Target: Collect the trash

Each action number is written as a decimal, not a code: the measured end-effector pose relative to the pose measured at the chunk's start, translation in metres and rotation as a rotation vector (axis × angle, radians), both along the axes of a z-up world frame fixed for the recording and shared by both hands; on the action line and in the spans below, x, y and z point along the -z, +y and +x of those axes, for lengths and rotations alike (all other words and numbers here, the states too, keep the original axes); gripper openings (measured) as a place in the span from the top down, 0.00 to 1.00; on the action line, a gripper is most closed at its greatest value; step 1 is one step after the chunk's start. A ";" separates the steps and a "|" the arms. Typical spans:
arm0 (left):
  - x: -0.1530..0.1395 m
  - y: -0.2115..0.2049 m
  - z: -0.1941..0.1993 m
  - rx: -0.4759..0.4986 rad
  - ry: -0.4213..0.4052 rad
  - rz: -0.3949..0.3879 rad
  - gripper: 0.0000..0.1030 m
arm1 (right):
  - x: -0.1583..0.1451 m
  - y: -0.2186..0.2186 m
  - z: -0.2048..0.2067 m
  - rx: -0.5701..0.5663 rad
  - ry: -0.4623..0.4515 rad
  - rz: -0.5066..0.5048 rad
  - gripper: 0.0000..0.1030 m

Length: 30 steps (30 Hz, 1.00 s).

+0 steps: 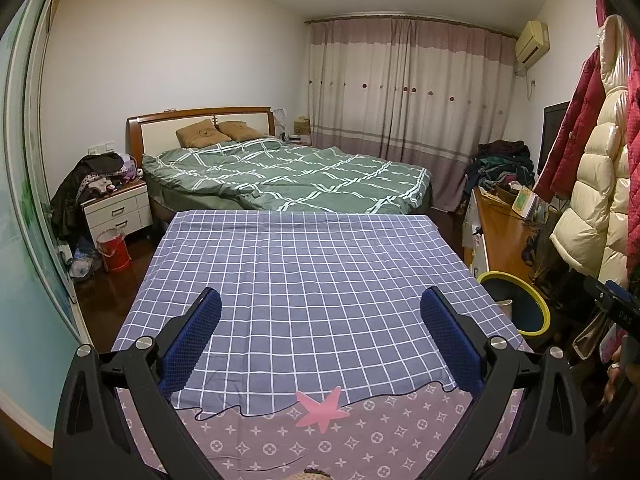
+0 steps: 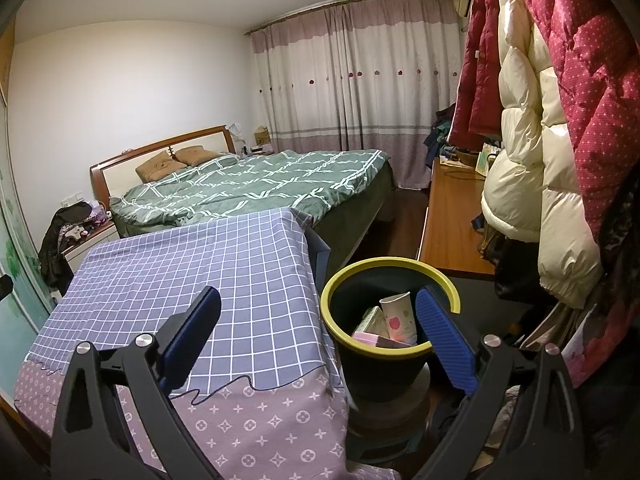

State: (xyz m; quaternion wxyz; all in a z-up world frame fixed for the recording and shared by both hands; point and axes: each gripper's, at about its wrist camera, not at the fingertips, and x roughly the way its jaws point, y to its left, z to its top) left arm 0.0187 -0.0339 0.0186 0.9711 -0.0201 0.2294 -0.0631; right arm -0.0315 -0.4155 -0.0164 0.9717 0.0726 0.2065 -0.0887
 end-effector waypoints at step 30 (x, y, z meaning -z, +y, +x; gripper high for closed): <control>0.004 0.000 0.006 -0.019 0.026 0.005 0.05 | 0.007 0.003 0.004 -0.020 0.020 0.008 0.10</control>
